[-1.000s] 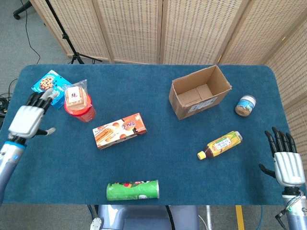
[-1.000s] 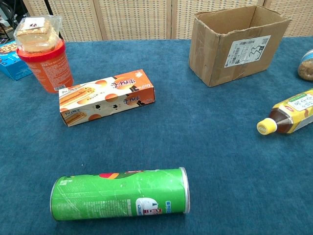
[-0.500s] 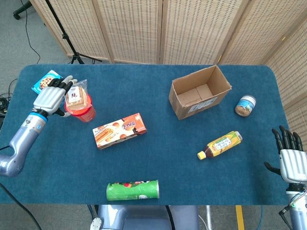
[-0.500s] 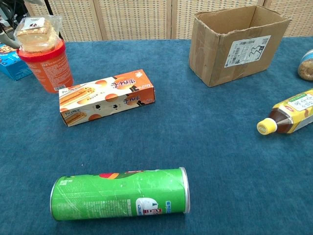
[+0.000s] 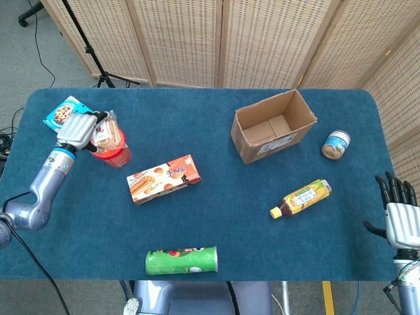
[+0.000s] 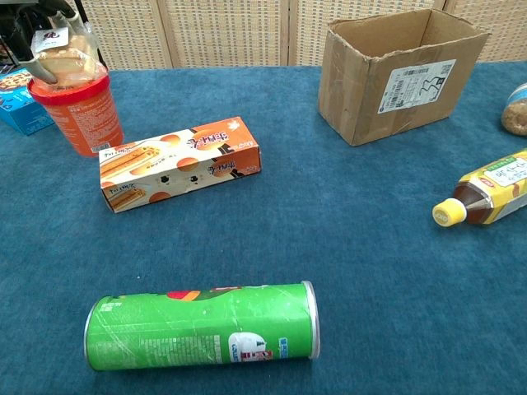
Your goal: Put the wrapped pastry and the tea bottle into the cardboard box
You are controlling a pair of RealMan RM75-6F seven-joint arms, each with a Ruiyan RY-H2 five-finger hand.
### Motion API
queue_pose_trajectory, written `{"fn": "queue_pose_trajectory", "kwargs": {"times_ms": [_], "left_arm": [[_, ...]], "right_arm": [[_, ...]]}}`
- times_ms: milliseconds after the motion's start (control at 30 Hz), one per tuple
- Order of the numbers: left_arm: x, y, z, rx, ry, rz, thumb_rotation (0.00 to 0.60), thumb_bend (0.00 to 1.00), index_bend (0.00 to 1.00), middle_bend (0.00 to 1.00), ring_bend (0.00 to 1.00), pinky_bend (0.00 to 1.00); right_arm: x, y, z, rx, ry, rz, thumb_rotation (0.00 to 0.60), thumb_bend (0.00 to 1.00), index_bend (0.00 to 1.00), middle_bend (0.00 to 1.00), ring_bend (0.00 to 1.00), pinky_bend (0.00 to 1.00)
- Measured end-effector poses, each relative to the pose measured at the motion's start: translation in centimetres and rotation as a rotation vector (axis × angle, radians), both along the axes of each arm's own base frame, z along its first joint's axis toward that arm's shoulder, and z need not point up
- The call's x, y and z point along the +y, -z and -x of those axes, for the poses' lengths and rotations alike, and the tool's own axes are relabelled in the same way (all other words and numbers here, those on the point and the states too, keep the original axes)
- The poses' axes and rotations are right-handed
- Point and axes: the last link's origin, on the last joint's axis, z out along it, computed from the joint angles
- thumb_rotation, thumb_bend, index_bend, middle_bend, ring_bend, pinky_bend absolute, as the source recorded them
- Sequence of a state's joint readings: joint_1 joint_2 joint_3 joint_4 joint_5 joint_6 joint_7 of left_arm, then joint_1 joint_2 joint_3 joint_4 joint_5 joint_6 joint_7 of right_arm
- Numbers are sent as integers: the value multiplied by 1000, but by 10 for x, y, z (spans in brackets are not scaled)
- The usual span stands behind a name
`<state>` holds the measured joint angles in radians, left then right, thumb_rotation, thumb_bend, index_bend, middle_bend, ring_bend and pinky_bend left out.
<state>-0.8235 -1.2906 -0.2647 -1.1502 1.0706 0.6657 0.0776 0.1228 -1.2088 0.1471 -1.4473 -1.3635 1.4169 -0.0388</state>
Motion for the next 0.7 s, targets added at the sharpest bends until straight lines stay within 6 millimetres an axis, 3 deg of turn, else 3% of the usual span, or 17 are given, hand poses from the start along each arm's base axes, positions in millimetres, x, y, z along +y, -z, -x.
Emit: {"fn": "queue_pose_trajectory", "kwargs": {"times_ms": [400,700], "left_arm": [[-9,-15,-5,-55,88,-61,600,256,549,527,424,533],[-37,-16,-44,-105,341,-55,600,221,556,527,424,533]], "right_arm": [[0,1,1,-9,3,-11,600,0,0,0,0,0],[-1,3,-2,-11,-4,-16,600,0,0,0,0,0]]}}
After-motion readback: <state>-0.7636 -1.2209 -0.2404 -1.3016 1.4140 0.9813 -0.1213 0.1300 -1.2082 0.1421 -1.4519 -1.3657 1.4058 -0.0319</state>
